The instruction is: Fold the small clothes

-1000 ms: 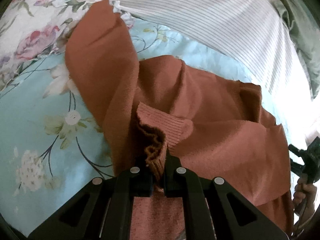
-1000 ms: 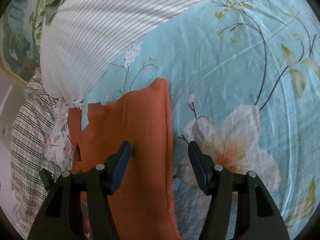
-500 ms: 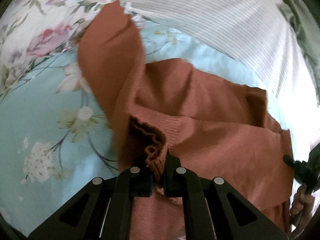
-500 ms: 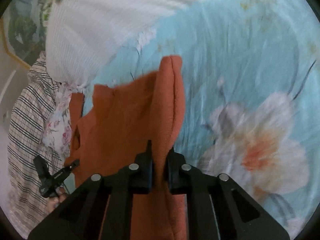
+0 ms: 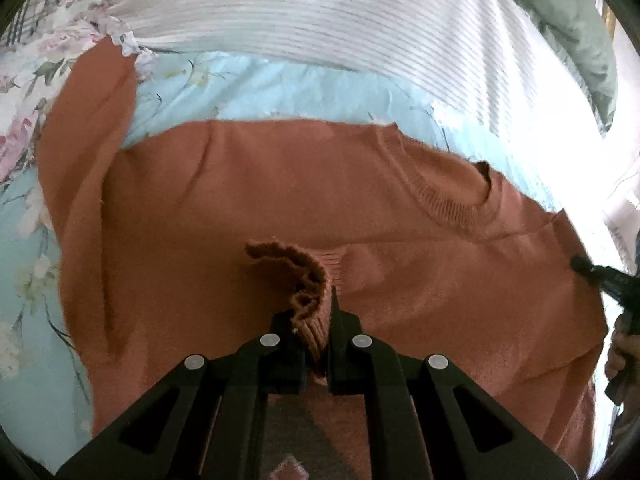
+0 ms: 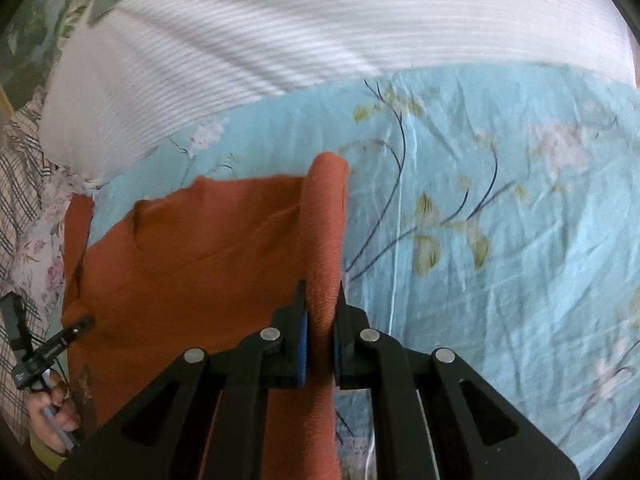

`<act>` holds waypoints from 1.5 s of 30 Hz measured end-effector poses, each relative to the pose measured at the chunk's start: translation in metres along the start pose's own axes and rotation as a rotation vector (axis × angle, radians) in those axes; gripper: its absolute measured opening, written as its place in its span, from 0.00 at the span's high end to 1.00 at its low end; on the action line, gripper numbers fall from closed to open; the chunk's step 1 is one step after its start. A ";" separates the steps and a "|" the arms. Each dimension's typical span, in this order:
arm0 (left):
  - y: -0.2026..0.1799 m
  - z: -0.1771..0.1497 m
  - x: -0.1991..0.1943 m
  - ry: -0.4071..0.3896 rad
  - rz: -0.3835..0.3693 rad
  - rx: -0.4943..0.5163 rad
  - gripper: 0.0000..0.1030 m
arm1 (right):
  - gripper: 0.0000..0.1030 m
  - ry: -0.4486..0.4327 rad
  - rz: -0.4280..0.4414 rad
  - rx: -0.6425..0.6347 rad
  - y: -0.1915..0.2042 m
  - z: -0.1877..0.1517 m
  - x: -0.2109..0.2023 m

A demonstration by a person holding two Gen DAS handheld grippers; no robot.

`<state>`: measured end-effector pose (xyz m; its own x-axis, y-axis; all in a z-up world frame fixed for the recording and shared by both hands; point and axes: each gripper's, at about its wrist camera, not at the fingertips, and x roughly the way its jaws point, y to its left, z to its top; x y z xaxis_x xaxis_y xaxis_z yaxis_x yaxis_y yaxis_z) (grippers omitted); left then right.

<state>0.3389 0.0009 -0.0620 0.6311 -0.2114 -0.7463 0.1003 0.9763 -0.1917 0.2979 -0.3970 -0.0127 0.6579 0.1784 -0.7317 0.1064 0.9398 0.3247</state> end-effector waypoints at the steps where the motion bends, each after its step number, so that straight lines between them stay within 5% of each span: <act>1: 0.005 0.001 -0.002 -0.014 -0.008 -0.003 0.95 | 0.90 0.013 0.019 0.018 -0.003 -0.001 0.005; 4: 0.015 0.003 -0.001 -0.032 -0.021 -0.001 0.95 | 0.82 0.055 -0.012 0.044 -0.005 -0.004 0.012; 7: 0.020 -0.001 -0.001 0.006 -0.067 0.004 0.88 | 0.82 -0.028 -0.086 0.015 0.010 -0.005 -0.022; 9: 0.025 -0.005 -0.005 0.014 -0.064 0.011 0.85 | 0.82 -0.092 -0.035 -0.015 0.025 -0.008 -0.046; 13: 0.034 -0.004 -0.001 0.035 -0.043 -0.022 0.80 | 0.80 0.043 0.154 -0.091 0.060 -0.028 -0.030; 17: 0.035 -0.009 0.005 0.042 0.060 -0.009 0.80 | 0.81 0.159 -0.025 -0.122 0.053 -0.054 0.004; 21: 0.063 -0.017 -0.016 0.020 0.078 -0.079 0.76 | 0.71 0.084 0.051 0.007 0.042 -0.058 -0.028; 24: 0.088 -0.010 -0.035 -0.023 0.076 -0.147 0.68 | 0.52 0.043 0.156 0.028 0.053 -0.067 -0.052; 26: 0.101 0.000 -0.041 -0.037 0.075 -0.182 0.62 | 0.51 0.043 0.211 0.027 0.064 -0.075 -0.060; 30: 0.118 0.037 -0.042 -0.082 0.156 -0.236 0.27 | 0.51 0.072 0.292 0.049 0.082 -0.098 -0.066; 33: 0.132 0.073 -0.033 -0.111 0.201 -0.281 0.20 | 0.51 0.102 0.316 0.045 0.090 -0.112 -0.065; 42: 0.174 0.174 0.066 -0.045 0.420 -0.260 0.21 | 0.50 0.144 0.347 0.052 0.098 -0.126 -0.066; 44: 0.188 0.185 0.086 -0.015 0.439 -0.273 0.31 | 0.50 0.141 0.339 0.054 0.098 -0.125 -0.065; 45: 0.195 0.188 0.095 -0.001 0.447 -0.274 0.50 | 0.50 0.141 0.335 0.058 0.097 -0.125 -0.064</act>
<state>0.5627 0.1801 -0.0501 0.5673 0.2235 -0.7926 -0.3841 0.9232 -0.0146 0.1726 -0.2810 -0.0092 0.5543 0.5160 -0.6531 -0.0533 0.8050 0.5909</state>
